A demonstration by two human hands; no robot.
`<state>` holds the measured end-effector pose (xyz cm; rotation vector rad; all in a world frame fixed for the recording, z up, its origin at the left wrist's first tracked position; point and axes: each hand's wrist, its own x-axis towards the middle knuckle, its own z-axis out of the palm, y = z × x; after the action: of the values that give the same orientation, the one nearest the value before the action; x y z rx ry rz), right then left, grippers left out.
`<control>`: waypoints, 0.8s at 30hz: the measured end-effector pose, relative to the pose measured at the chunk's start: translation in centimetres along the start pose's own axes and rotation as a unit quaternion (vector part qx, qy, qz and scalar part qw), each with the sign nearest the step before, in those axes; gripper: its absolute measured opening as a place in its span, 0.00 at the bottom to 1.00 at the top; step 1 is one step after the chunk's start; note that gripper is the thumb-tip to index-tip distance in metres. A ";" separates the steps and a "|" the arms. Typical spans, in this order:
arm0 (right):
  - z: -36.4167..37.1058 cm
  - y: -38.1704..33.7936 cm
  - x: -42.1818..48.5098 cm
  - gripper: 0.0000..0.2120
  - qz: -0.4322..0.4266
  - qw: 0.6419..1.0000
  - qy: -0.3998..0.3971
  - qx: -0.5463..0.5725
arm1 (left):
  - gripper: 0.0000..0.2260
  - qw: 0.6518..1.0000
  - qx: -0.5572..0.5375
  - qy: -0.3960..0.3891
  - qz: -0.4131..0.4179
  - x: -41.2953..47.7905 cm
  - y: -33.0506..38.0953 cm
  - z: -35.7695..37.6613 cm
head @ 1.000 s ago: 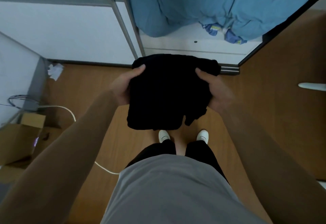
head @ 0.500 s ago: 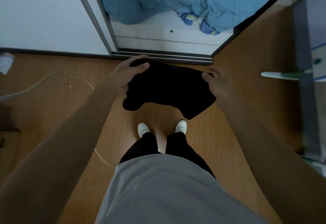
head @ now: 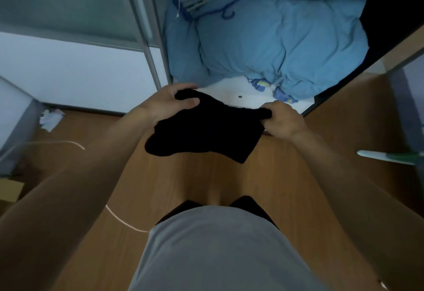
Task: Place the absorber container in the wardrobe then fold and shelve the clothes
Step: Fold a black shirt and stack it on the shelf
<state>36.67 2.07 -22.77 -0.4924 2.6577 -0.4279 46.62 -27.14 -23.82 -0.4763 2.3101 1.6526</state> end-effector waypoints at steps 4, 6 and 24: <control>-2.8 -0.6 2.6 0.12 0.063 0.958 0.027 0.279 | 0.41 0.997 0.046 -0.063 -0.018 1.0 2.0 -1.6; -4.5 -0.4 3.8 0.17 0.118 0.896 0.008 0.429 | 0.46 0.989 0.123 -0.083 -0.018 2.0 3.4 -1.4; -28.3 6.0 19.0 0.10 -0.042 0.682 0.142 0.716 | 0.13 0.961 0.023 0.242 0.132 18.0 27.3 2.4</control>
<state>6.37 6.11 -6.46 0.0165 1.6372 -2.3909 19.04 -18.72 -8.11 -0.6478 2.8674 1.7460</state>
